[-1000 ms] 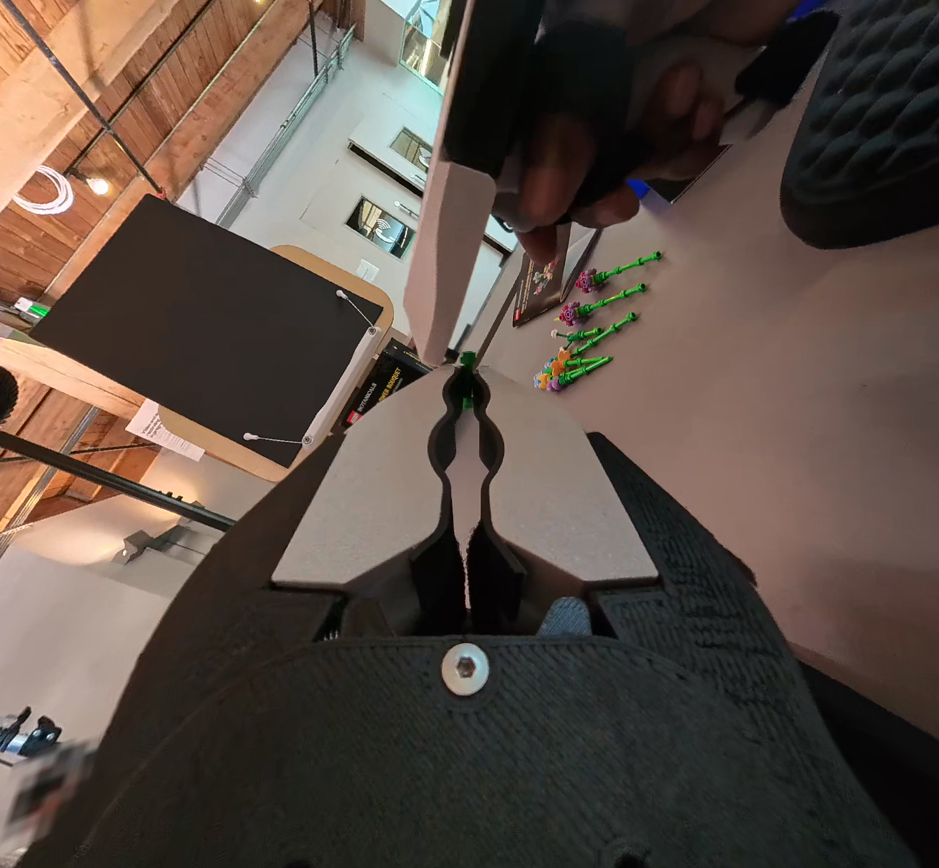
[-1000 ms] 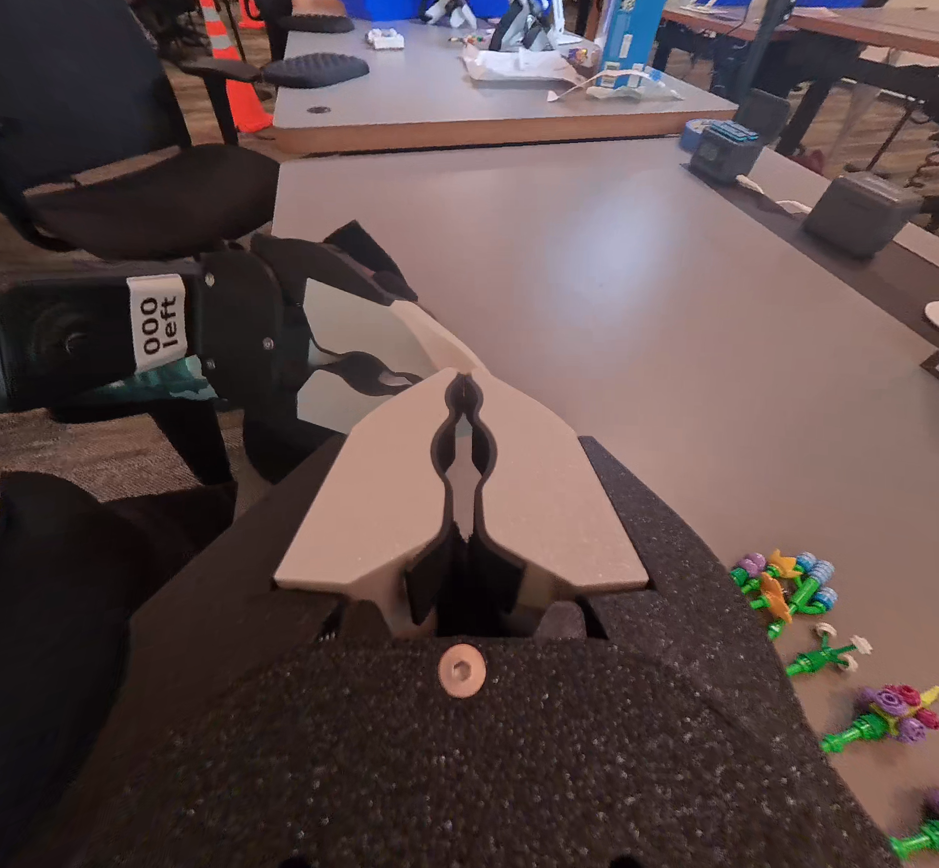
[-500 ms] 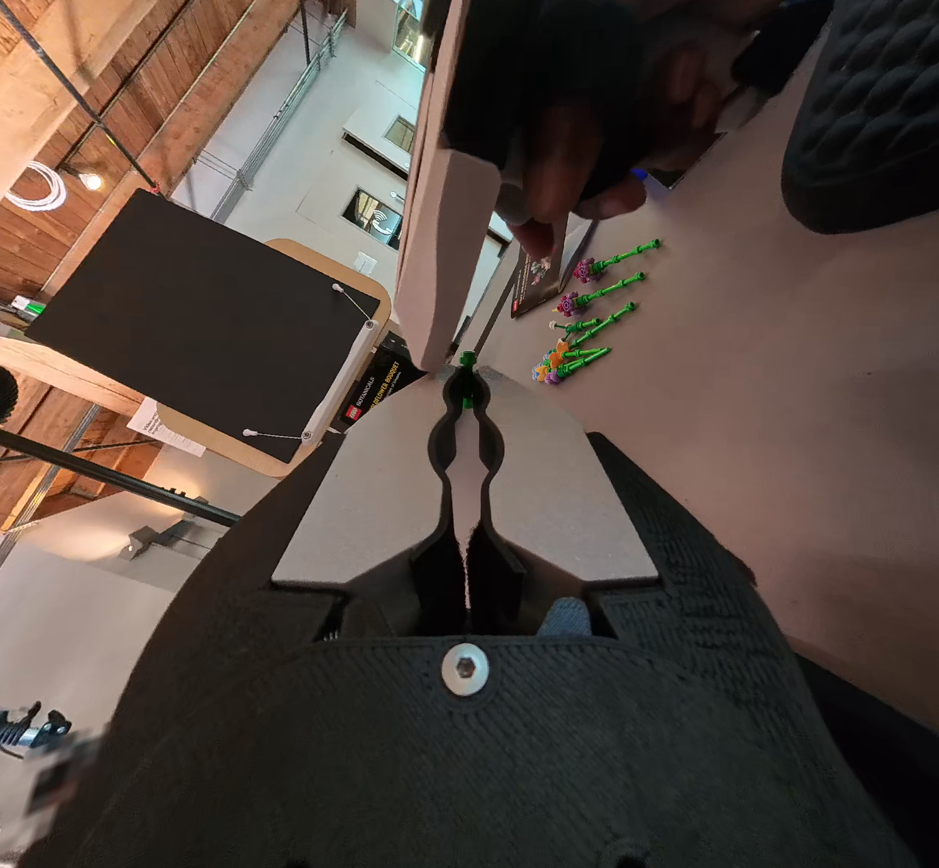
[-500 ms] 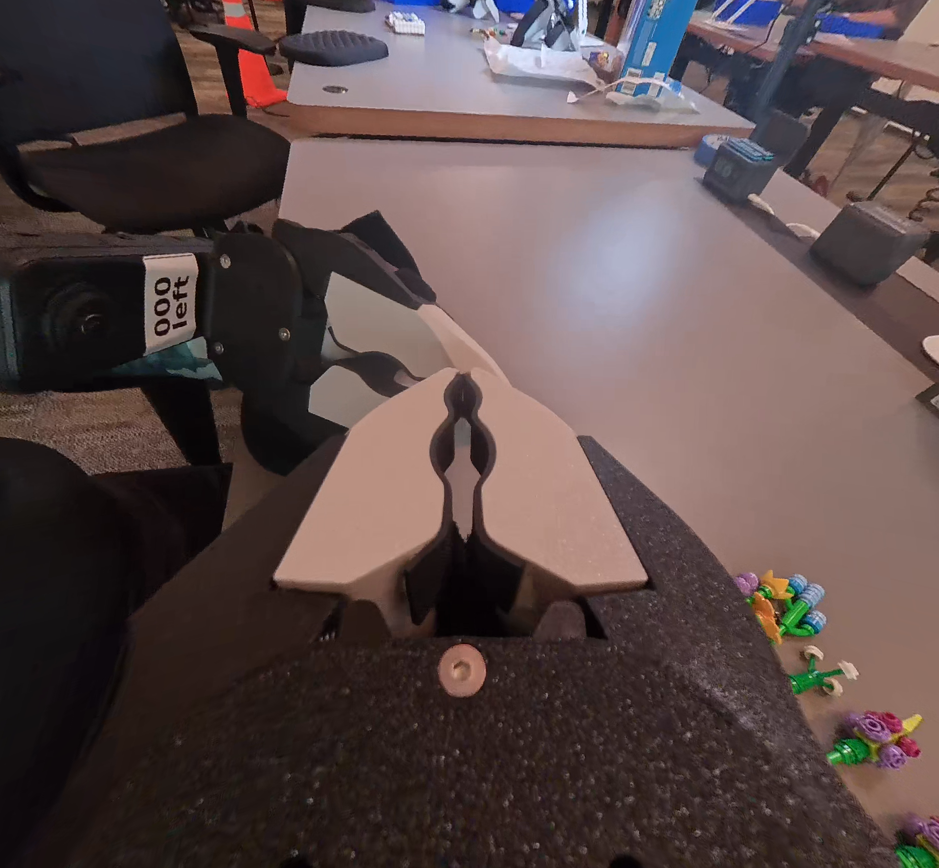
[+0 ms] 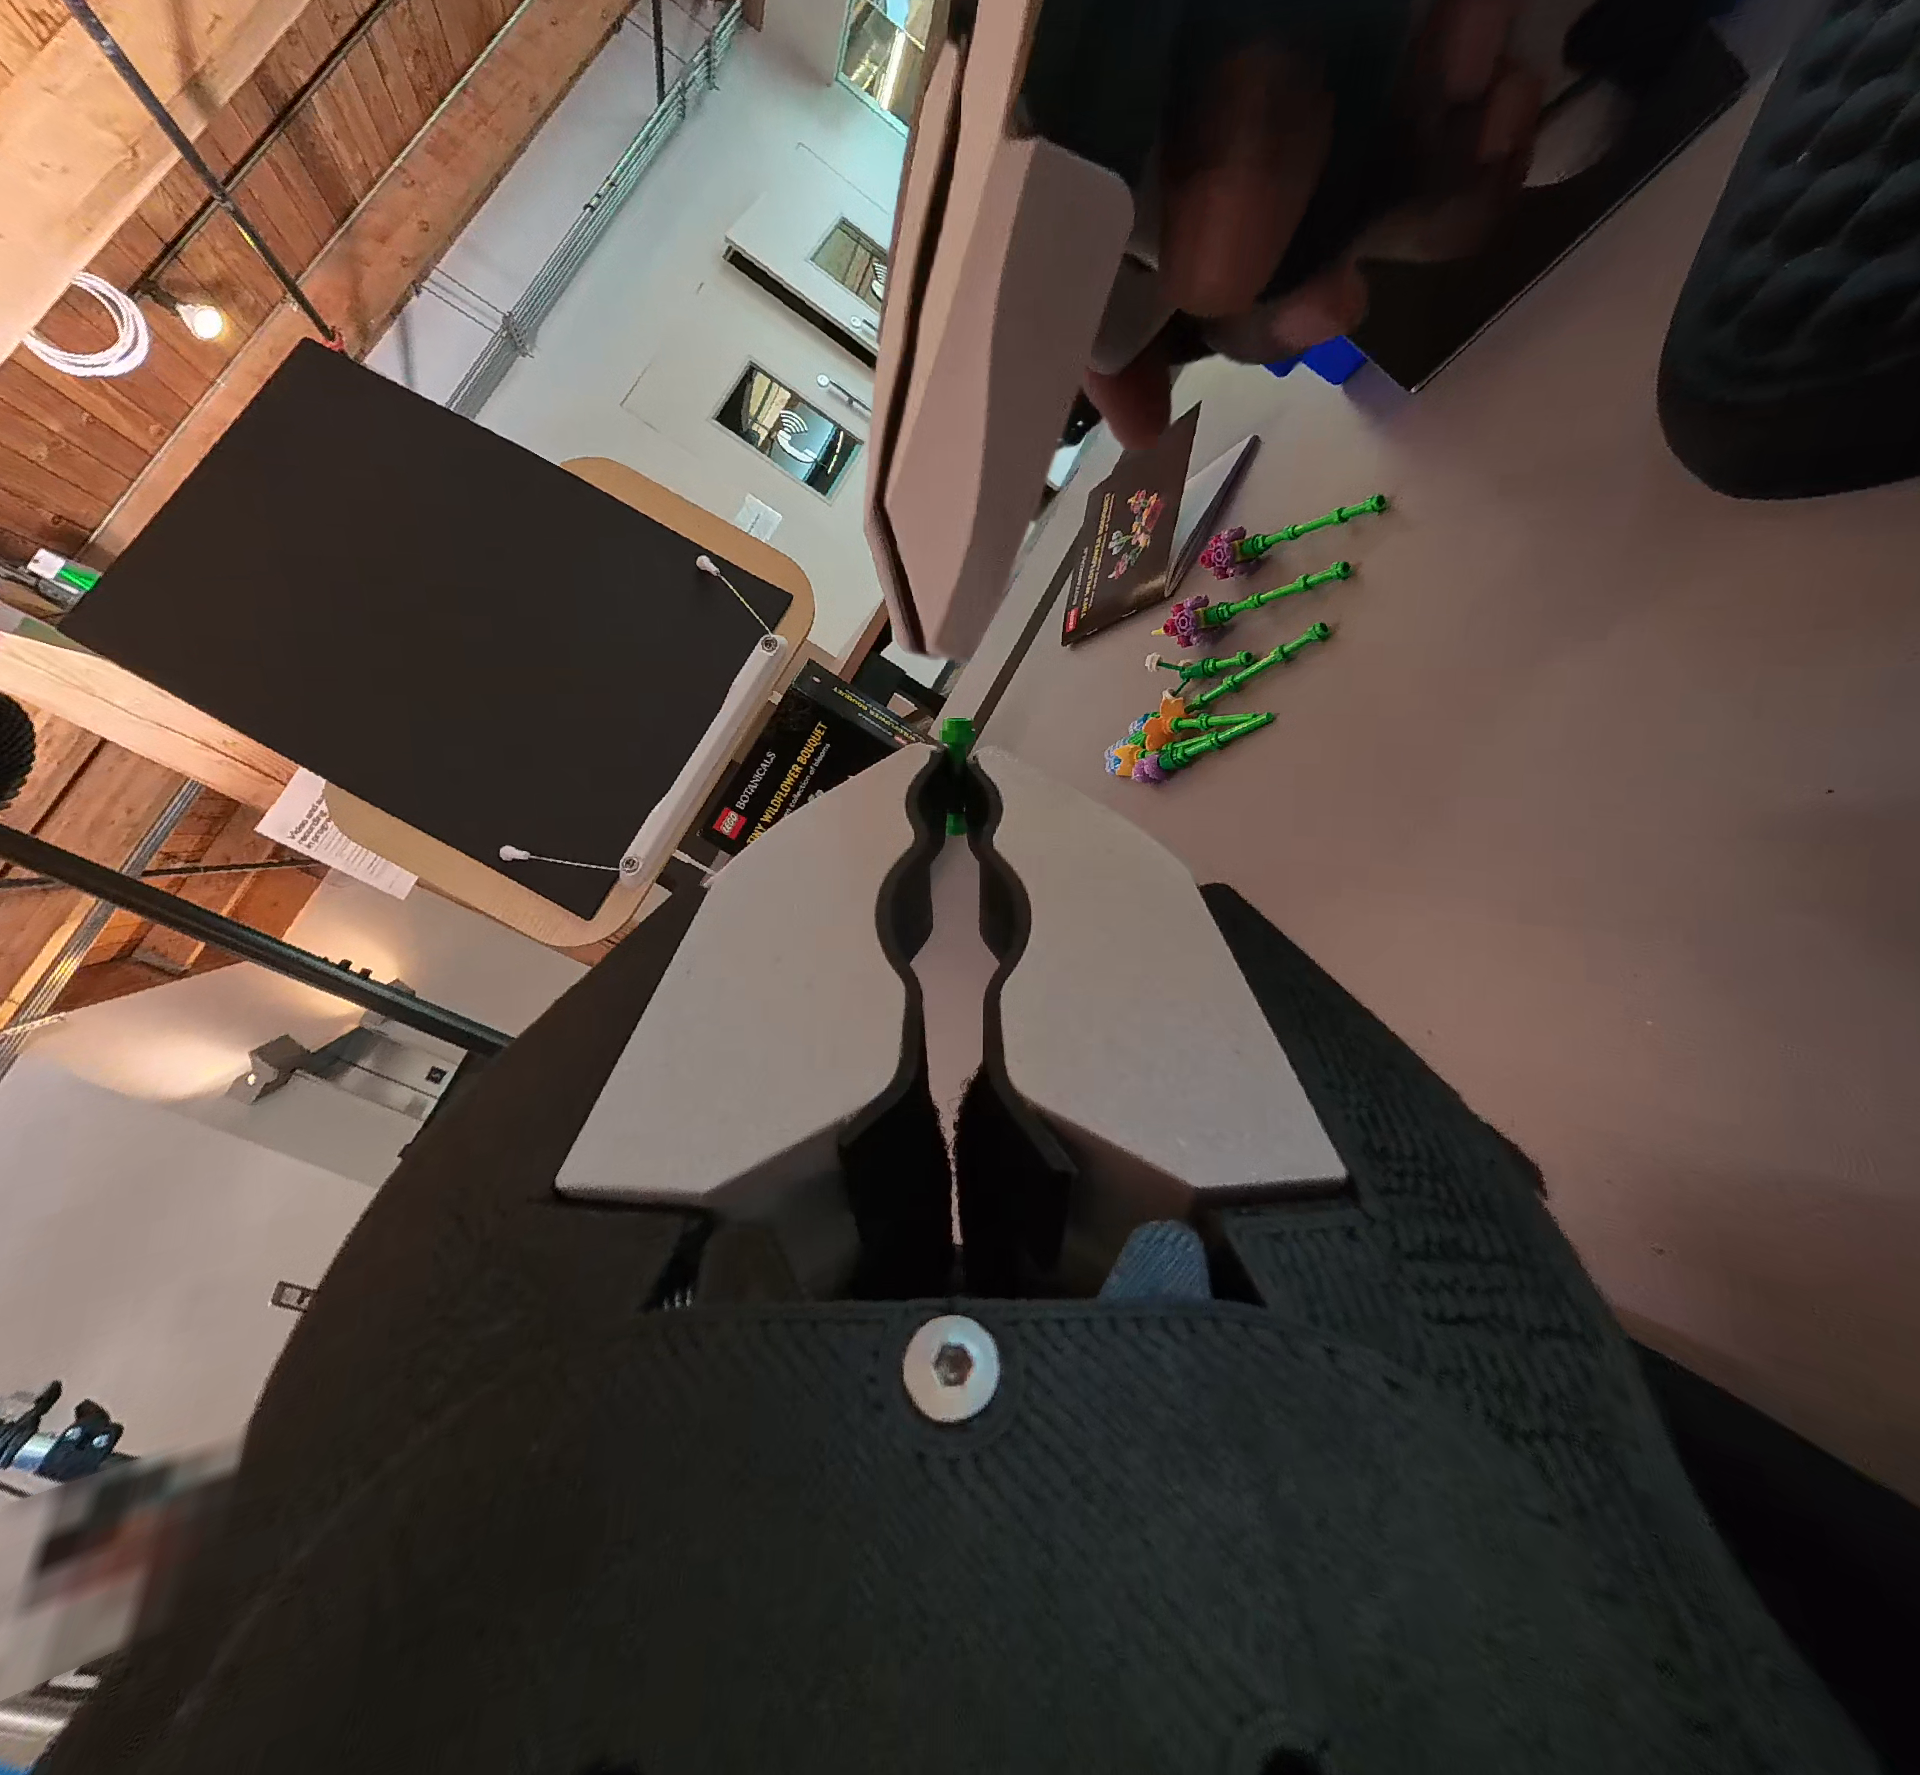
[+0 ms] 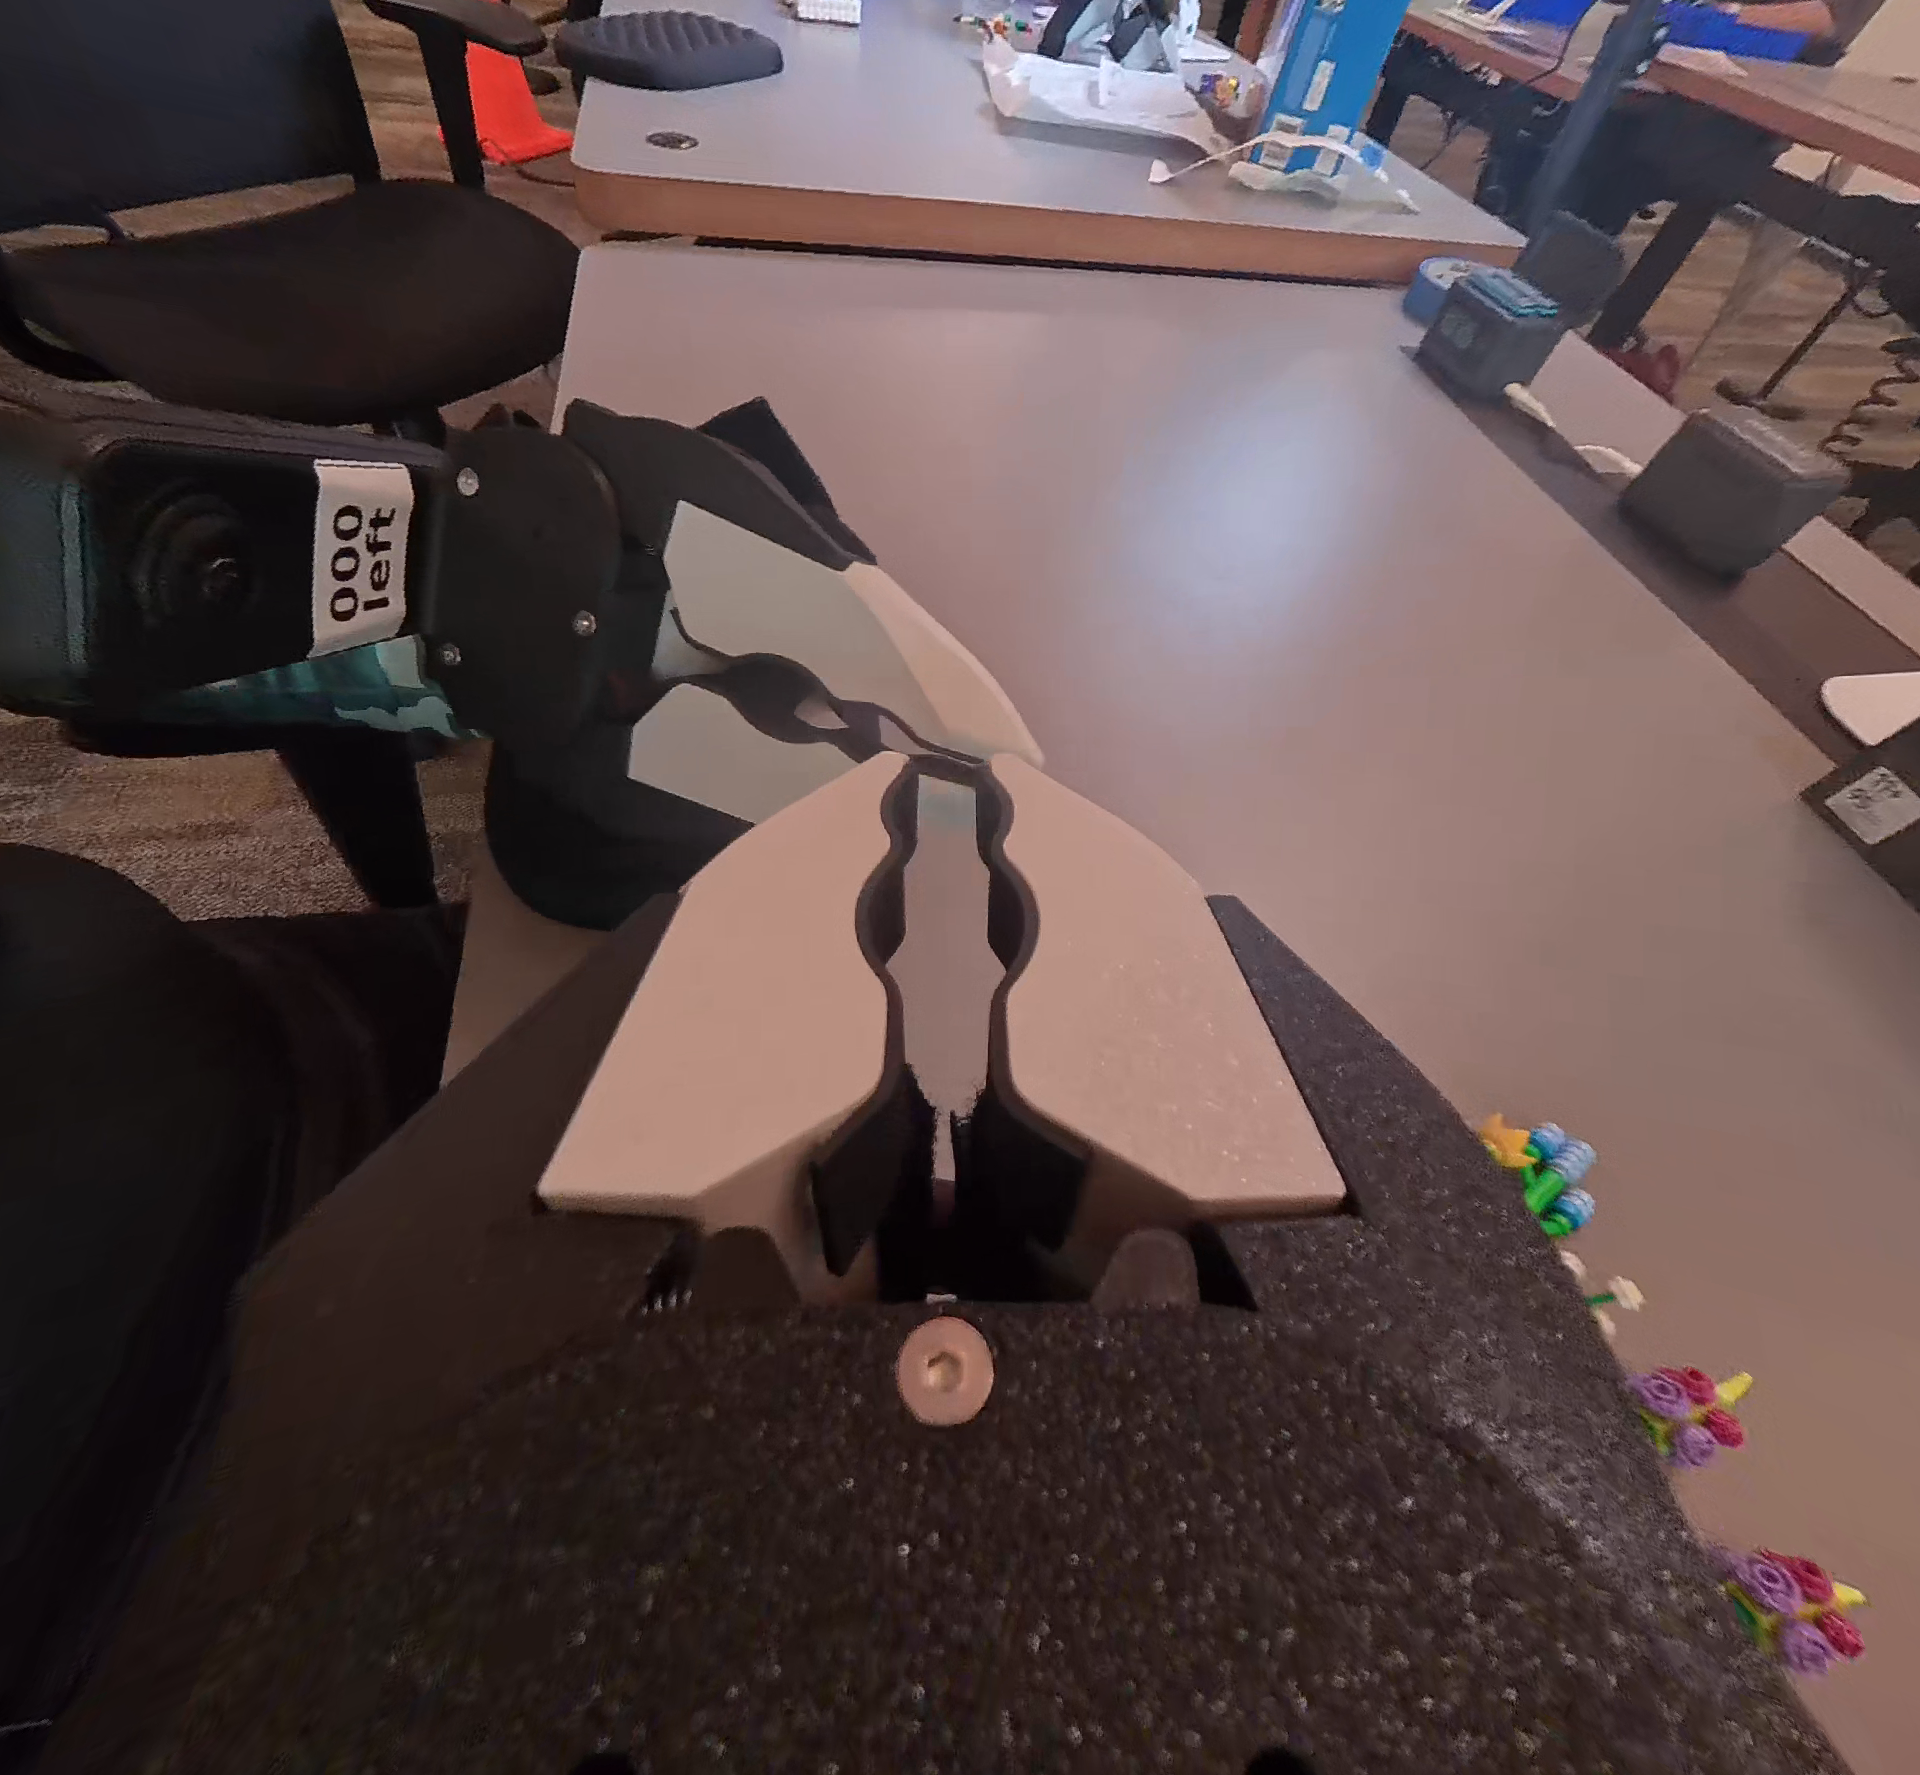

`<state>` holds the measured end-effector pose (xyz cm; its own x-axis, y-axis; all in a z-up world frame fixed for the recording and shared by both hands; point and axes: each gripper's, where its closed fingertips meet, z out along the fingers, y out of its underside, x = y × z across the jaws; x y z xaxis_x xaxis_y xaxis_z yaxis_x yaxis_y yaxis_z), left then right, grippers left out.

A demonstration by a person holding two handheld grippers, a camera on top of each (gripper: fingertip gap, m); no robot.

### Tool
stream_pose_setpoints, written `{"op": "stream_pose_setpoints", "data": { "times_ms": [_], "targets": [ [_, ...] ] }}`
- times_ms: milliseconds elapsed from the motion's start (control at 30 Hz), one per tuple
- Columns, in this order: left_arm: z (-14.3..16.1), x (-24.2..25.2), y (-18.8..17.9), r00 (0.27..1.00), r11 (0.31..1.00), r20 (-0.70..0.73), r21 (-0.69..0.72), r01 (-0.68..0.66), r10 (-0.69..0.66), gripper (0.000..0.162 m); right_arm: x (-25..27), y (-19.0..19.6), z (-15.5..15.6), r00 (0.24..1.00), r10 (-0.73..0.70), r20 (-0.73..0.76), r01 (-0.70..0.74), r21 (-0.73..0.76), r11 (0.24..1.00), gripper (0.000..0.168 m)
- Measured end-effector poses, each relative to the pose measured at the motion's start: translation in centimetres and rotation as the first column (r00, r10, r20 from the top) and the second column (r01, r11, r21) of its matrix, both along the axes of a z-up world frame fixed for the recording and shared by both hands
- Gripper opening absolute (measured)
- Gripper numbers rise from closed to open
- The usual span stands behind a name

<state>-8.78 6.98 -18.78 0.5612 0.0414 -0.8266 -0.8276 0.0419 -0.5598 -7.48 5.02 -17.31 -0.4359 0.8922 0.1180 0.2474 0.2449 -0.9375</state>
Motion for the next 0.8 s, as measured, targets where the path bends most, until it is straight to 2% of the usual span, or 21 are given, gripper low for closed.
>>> {"op": "stream_pose_setpoints", "data": {
  "times_ms": [200, 467, 567, 633, 800],
  "targets": [
    [0.16, 0.06, -0.13, 1.000, 1.000, -0.013, 0.015, 0.002, -0.002, 0.003, -0.72, 0.14, -0.94, 0.999, -0.044, 0.028, 0.044, 0.001, 0.999, 0.013],
    [0.05, 0.30, -0.16, 0.999, 1.000, -0.032, 0.016, 0.012, -0.012, 0.003, -0.87, 0.37, -0.98, 0.999, -0.043, 0.018, 0.044, -0.036, 0.998, 0.005],
    [0.13, 0.37, -0.19, 1.000, 1.000, -0.024, 0.020, 0.018, -0.018, 0.003, -0.96, 0.48, -0.98, 0.998, -0.057, 0.019, 0.058, -0.025, 0.998, 0.014],
    [0.10, 0.40, -0.19, 0.999, 1.000, -0.031, 0.020, 0.018, -0.018, 0.003, -0.92, 0.28, -1.09, 0.999, -0.048, 0.020, 0.048, -0.007, 0.999, 0.007],
    [0.10, 0.48, -0.17, 0.999, 0.999, -0.031, 0.023, 0.023, -0.022, 0.003, -0.84, 0.24, -1.10, 0.999, -0.045, 0.025, 0.045, 0.005, 0.999, 0.006]
  ]
}}
